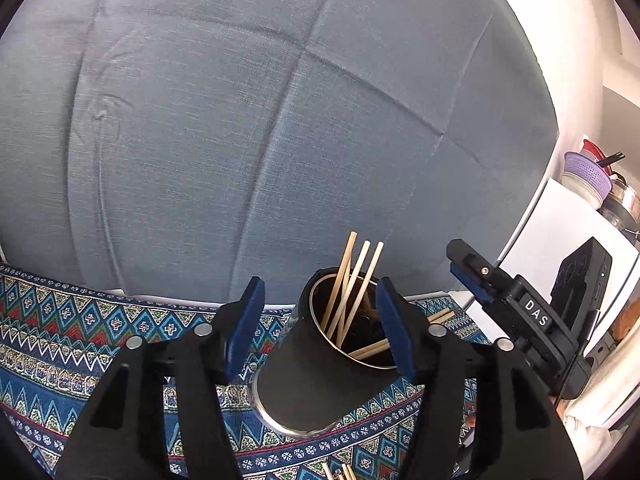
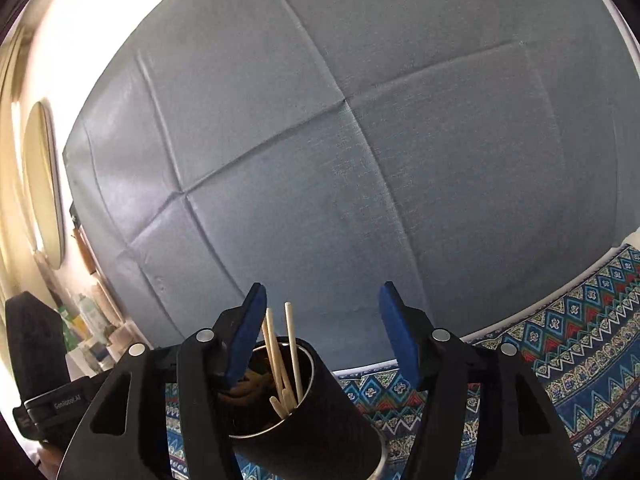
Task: Organize utensils
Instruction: 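Withdraw both open tools from holder down toward the remaining sticks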
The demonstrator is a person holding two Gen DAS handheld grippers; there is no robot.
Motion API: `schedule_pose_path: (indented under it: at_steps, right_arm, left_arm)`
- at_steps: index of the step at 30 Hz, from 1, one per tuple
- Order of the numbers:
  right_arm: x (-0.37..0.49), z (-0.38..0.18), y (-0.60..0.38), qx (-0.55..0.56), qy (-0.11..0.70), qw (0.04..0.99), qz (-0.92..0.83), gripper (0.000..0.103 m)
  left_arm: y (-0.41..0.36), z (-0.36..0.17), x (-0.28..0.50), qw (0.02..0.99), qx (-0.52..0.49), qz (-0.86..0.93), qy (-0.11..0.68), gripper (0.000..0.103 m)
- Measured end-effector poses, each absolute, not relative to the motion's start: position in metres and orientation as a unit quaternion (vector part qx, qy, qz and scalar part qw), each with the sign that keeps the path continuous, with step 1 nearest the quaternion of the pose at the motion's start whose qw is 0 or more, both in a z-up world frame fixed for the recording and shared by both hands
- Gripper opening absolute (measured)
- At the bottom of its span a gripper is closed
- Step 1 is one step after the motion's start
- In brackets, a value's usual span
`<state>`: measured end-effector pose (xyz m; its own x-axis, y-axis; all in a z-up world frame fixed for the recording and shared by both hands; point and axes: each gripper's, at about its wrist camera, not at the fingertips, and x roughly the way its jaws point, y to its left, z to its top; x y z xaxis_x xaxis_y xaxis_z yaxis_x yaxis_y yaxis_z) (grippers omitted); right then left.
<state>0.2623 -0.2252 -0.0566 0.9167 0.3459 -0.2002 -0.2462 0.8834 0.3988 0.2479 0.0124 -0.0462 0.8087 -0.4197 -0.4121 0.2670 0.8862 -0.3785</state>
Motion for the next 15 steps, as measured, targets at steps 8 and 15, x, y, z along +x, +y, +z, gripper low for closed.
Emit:
schedule_pose_path:
  at_steps: [8, 15]
  right_arm:
    - [0.241, -0.047, -0.236, 0.17, 0.159, 0.963, 0.138, 0.085]
    - [0.225, -0.05, -0.238, 0.15, 0.207, 0.957, 0.139, 0.089]
  left_arm:
    - [0.022, -0.047, 0.226, 0.936, -0.149, -0.152, 0.28, 0.091]
    - [0.035, -0.059, 0.208, 0.925, -0.156, -0.125, 0.323, 0.097]
